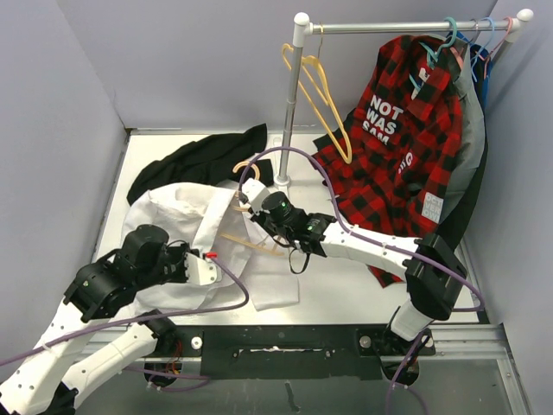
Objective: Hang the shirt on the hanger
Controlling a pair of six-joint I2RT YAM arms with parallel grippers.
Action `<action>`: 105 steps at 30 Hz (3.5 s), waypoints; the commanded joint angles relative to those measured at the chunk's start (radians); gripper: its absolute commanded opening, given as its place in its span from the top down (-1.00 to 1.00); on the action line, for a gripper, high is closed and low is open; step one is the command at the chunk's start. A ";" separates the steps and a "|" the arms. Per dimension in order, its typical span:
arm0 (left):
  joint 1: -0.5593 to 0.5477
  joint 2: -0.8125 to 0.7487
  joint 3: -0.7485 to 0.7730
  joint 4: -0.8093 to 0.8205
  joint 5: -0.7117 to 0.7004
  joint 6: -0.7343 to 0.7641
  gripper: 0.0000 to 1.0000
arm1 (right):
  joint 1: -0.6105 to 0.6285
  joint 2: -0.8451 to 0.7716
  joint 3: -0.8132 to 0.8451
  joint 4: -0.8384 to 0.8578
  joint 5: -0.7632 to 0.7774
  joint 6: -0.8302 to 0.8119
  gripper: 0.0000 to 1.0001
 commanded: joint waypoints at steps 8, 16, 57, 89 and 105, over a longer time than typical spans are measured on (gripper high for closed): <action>0.002 -0.056 -0.011 -0.209 -0.088 0.073 1.00 | -0.010 -0.007 0.073 0.161 -0.091 0.049 1.00; 0.003 0.101 0.320 -0.230 0.066 -0.121 -0.52 | 0.017 0.015 0.090 0.174 -0.082 0.023 1.00; 0.625 0.497 0.710 -0.624 0.529 0.581 -0.42 | 0.009 -0.074 0.012 0.113 -0.161 0.023 1.00; 0.621 0.580 0.911 -0.459 0.525 0.424 1.00 | 0.133 -0.104 -0.099 0.185 -0.019 -0.187 1.00; 0.619 0.535 0.876 -0.470 0.526 0.407 1.00 | 0.158 0.001 -0.048 0.407 -0.054 -0.140 1.00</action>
